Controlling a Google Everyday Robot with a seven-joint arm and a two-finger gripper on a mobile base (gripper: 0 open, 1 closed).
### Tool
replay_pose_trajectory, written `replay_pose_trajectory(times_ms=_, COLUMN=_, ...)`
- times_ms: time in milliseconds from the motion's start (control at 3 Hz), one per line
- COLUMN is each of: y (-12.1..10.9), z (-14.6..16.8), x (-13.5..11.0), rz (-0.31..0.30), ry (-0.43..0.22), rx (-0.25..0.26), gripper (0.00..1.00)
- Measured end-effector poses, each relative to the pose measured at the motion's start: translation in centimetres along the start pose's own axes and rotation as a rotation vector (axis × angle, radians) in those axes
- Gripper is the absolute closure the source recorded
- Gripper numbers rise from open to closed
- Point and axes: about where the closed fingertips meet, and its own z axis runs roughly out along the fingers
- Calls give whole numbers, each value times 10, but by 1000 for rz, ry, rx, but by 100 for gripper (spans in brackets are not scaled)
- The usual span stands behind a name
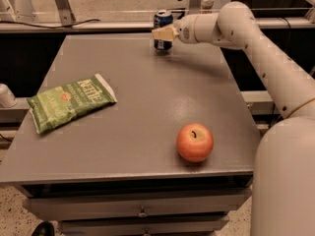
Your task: Move pepsi can near green jalapeno chip bag
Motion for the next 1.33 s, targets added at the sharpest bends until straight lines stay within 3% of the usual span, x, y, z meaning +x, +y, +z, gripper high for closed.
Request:
replay_pose_trajectory(times_ms=333, y=35, z=-19, x=-12, rz=-31, ry=-44, rx=-62, gripper=100)
replay_pose_trajectory(times_ms=667, y=76, z=-32, x=-19, rz=-71, ry=-86, rx=-130, gripper=100)
replay_pose_trajectory(times_ms=1333, y=184, z=-37, x=-15, rz=-123, ry=-101, rx=-338, gripper=100)
